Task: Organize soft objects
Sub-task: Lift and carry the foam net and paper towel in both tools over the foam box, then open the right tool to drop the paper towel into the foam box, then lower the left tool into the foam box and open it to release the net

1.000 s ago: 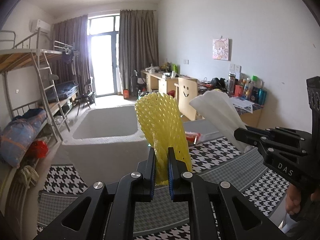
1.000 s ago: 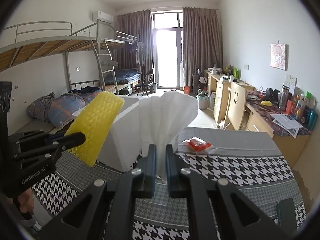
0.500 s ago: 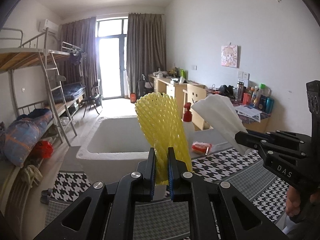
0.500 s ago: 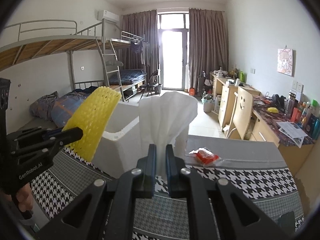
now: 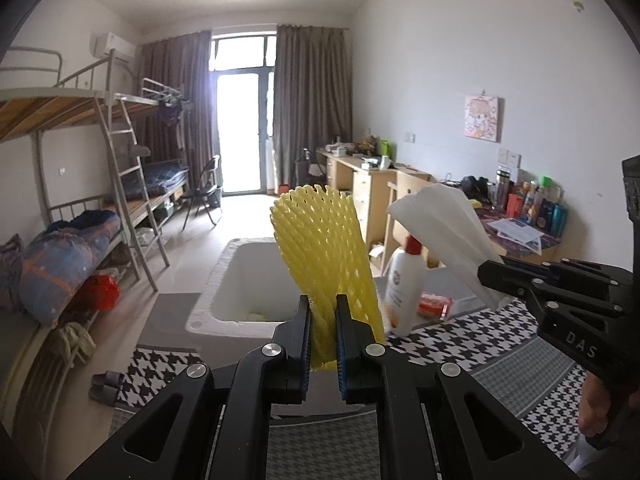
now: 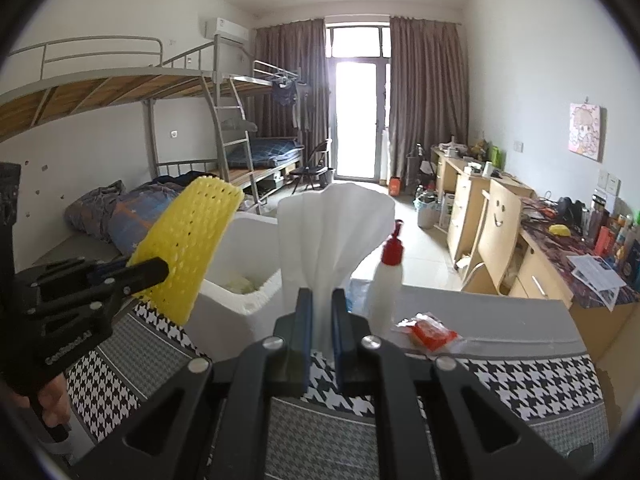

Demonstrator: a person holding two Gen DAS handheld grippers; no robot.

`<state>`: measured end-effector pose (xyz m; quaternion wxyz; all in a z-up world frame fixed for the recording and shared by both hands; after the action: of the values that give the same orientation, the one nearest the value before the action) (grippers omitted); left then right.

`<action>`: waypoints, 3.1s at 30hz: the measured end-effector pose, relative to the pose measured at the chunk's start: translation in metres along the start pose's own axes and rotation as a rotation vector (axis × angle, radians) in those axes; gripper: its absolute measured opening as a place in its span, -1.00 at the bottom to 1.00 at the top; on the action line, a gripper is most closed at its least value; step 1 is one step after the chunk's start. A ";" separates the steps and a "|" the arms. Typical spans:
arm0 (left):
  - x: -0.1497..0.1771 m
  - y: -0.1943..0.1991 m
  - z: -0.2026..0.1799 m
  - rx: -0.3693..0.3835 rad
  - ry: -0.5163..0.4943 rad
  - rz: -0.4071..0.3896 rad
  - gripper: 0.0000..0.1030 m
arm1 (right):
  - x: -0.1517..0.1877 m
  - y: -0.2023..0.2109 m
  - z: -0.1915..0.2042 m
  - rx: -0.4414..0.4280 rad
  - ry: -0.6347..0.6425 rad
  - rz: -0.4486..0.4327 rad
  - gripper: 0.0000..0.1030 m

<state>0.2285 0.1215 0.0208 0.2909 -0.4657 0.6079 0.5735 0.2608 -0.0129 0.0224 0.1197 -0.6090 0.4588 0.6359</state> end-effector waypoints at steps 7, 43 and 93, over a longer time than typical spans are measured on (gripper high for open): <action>-0.007 0.001 0.011 -0.028 0.011 -0.020 -0.78 | -0.012 -0.008 0.009 -0.015 0.024 -0.020 -0.77; -0.016 0.007 0.066 -0.190 0.088 -0.059 -0.78 | -0.031 -0.069 0.042 -0.130 0.055 0.039 -0.77; -0.020 -0.024 0.068 -0.183 0.080 0.001 -0.78 | -0.022 -0.088 0.041 -0.159 0.033 0.111 0.30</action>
<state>0.2454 0.1943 0.0167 0.2224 -0.5125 0.5643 0.6078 0.3011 0.0741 -0.0036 0.0279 -0.6008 0.4416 0.6658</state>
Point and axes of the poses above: each gripper's, at about its wrist camera, not at the fingertips, and y roughly against the way its jaws point, z to its left, x to its underside, the point moved 10 cm from there along -y, roughly the way its jaws point, and after that the axes turned 10 degrees about y, right-handed, at the moved point
